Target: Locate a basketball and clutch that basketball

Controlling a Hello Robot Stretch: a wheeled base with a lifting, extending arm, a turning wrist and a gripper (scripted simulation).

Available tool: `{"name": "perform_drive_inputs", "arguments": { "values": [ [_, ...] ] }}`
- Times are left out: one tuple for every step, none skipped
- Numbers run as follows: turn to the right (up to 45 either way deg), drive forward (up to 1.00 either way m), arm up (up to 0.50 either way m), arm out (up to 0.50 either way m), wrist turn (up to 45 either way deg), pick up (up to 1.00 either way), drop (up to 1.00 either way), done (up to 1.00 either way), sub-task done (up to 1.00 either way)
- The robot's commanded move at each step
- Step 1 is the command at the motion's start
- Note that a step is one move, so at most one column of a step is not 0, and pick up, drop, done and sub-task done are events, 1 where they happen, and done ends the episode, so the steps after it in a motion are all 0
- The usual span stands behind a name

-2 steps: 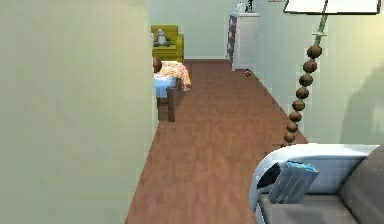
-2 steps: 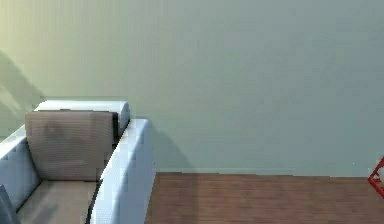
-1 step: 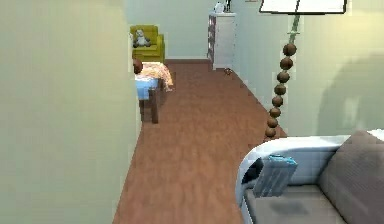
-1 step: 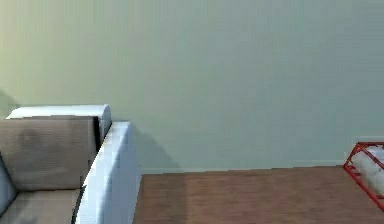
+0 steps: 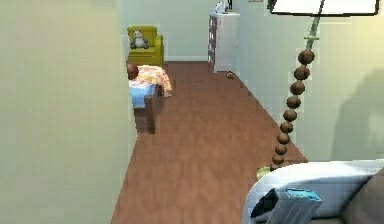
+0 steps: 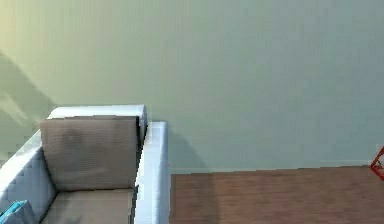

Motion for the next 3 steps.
{"name": "perform_drive_inputs", "arguments": {
  "values": [
    [0.0,1.0,0.0,0.0,0.0,0.0,0.0,0.0,0.0],
    [-6.0,0.0,0.0,0.0,0.0,0.0,0.0,0.0,0.0],
    [0.0,0.95,0.0,0.0,0.0,0.0,0.0,0.0,0.0]
  ]
}}
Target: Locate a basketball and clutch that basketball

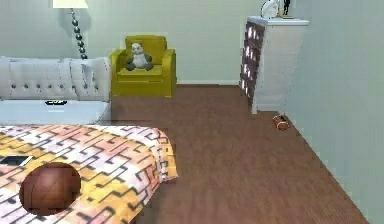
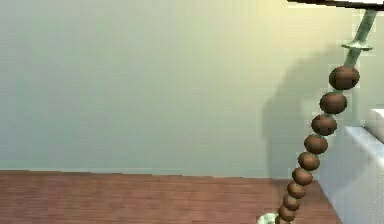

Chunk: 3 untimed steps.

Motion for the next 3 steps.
{"name": "perform_drive_inputs", "arguments": {
  "values": [
    [-45.0,0.0,0.0,0.0,0.0,0.0,0.0,0.0,0.0],
    [-45.0,0.0,0.0,0.0,0.0,0.0,0.0,0.0,0.0],
    [-39.0,0.0,0.0,0.0,0.0,0.0,0.0,0.0,0.0]
  ]
}}
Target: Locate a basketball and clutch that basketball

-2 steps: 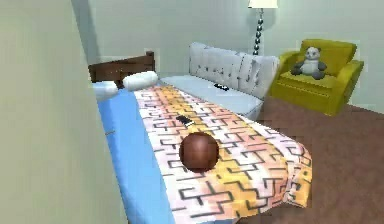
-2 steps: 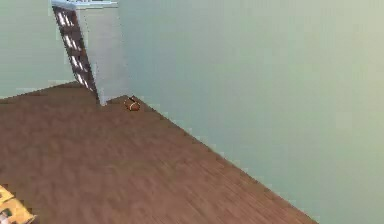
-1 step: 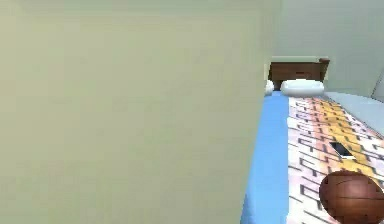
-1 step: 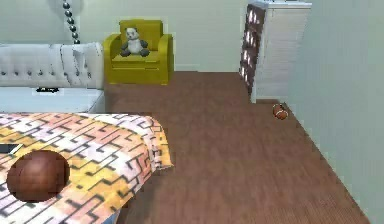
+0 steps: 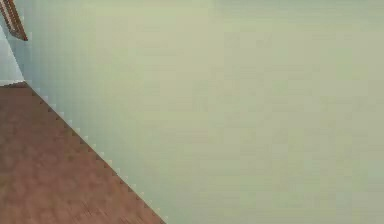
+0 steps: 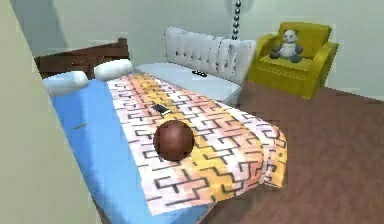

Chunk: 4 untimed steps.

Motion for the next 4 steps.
{"name": "perform_drive_inputs", "arguments": {
  "values": [
    [45.0,0.0,0.0,0.0,0.0,0.0,0.0,0.0,0.0],
    [45.0,0.0,0.0,0.0,0.0,0.0,0.0,0.0,0.0],
    [21.0,0.0,0.0,0.0,0.0,0.0,0.0,0.0,0.0],
    [0.0,0.3,0.0,0.0,0.0,0.0,0.0,0.0,0.0]
  ]
}}
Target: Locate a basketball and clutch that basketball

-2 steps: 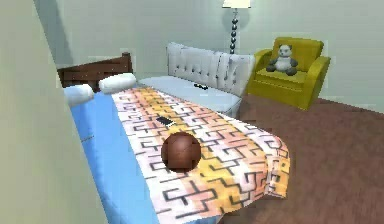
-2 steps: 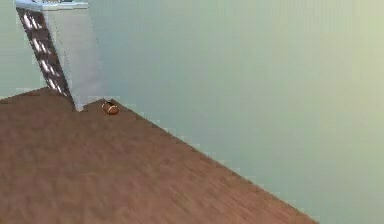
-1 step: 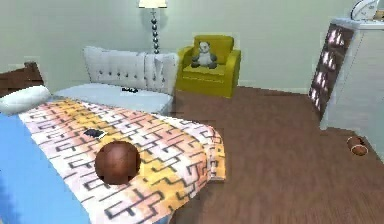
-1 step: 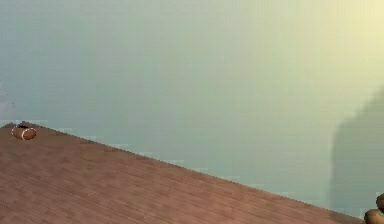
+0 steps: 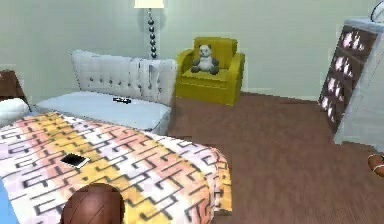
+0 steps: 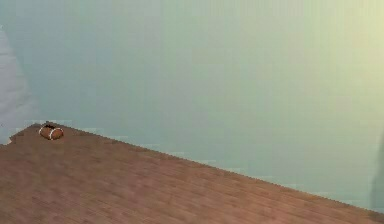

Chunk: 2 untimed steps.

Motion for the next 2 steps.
{"name": "perform_drive_inputs", "arguments": {
  "values": [
    [-45.0,0.0,0.0,0.0,0.0,0.0,0.0,0.0,0.0],
    [-45.0,0.0,0.0,0.0,0.0,0.0,0.0,0.0,0.0]
  ]
}}
